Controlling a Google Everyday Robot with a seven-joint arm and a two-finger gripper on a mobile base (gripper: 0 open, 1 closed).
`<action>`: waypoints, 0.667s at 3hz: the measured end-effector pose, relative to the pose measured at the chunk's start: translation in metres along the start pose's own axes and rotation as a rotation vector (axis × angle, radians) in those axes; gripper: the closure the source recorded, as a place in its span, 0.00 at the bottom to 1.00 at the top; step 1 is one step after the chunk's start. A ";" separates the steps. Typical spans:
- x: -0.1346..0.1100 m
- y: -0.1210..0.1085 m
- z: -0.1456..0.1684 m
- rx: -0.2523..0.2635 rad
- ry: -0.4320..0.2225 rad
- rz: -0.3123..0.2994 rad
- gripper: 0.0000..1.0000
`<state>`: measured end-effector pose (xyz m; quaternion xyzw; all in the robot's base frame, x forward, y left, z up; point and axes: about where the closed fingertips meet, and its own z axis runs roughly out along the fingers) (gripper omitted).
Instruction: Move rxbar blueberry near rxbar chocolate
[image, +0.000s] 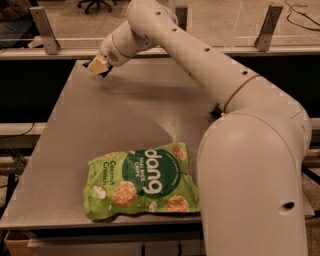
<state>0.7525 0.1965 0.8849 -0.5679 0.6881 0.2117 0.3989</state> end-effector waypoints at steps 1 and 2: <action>-0.010 0.005 -0.014 -0.011 0.008 -0.045 1.00; -0.010 0.009 -0.031 -0.033 0.041 -0.103 1.00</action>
Offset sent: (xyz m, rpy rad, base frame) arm -0.0296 -0.0383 0.0399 -0.1403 -0.0767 0.1410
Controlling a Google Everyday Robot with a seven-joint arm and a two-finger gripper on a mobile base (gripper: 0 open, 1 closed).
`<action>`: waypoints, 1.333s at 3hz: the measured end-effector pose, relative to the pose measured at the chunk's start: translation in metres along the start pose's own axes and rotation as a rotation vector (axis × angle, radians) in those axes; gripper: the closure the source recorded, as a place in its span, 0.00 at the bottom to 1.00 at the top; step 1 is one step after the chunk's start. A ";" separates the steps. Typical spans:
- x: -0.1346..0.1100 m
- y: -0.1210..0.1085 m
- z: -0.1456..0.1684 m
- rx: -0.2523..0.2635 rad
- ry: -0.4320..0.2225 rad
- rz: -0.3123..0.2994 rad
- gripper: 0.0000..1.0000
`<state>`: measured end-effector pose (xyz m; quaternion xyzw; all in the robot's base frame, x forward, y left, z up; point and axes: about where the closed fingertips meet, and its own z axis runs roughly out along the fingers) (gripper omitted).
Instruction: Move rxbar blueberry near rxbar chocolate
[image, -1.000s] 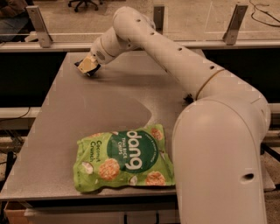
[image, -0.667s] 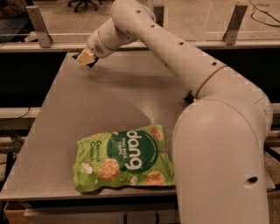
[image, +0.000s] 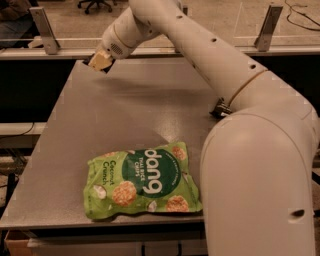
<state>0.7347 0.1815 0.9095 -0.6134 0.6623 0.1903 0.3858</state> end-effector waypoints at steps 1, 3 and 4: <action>0.002 0.003 0.000 -0.011 0.008 -0.006 1.00; 0.035 0.018 -0.046 0.042 0.080 0.011 1.00; 0.062 0.013 -0.103 0.141 0.125 0.040 1.00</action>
Offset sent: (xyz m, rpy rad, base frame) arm -0.0306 -0.0334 -0.0138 -0.0716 0.0192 0.0175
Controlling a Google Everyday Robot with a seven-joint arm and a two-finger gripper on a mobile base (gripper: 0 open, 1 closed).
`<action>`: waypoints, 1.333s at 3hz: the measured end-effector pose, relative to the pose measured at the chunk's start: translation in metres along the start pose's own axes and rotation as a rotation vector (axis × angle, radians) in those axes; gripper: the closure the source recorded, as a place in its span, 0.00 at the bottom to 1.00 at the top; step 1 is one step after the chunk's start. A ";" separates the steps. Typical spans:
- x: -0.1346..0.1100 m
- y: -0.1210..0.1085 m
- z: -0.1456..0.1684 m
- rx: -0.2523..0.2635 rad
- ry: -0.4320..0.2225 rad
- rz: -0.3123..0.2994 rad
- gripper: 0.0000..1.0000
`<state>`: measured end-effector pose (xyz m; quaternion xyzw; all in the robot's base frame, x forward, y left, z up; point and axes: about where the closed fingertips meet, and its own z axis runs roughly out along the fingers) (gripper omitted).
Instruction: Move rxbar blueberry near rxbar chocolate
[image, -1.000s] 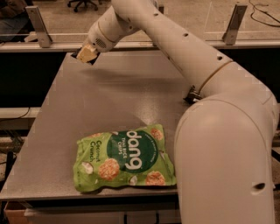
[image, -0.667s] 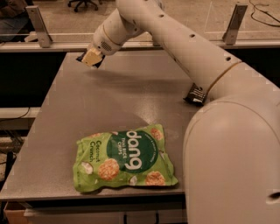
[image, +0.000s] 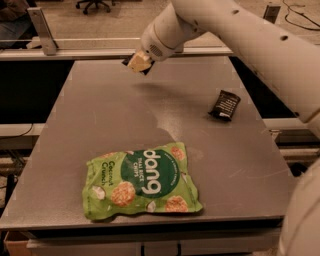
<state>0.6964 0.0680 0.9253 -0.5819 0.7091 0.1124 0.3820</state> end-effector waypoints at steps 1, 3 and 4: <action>0.035 -0.018 -0.044 0.059 0.028 0.034 1.00; 0.107 -0.037 -0.090 0.027 0.028 0.098 1.00; 0.140 -0.031 -0.092 -0.008 0.018 0.142 1.00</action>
Offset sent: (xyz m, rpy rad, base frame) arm -0.0033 -0.1686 0.0151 0.0068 0.0225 -0.1150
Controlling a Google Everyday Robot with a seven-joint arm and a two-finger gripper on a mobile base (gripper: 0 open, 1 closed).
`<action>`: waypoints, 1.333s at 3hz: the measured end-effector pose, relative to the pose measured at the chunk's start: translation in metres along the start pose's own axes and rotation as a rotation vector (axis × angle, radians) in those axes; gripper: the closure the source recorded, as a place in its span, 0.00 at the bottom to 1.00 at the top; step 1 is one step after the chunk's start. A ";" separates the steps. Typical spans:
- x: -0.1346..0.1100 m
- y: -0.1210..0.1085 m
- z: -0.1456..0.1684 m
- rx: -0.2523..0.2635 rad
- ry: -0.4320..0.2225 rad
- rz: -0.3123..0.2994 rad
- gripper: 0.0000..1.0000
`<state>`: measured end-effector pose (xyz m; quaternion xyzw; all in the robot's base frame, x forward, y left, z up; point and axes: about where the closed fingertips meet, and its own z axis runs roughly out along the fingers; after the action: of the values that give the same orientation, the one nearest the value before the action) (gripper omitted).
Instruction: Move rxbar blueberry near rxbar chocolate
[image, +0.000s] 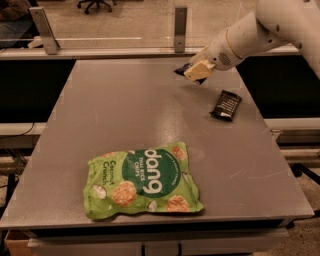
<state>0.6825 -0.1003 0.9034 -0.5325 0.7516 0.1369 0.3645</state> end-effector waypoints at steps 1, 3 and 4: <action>0.026 0.004 0.005 -0.033 -0.007 0.041 0.84; 0.054 0.004 0.002 -0.055 0.004 0.076 0.37; 0.060 0.005 0.000 -0.057 0.007 0.083 0.13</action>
Offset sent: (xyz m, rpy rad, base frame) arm -0.0137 -0.0433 -0.0506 0.0494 0.1005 -0.0210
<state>0.6681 -0.1403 0.8611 -0.5114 0.7701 0.1714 0.3405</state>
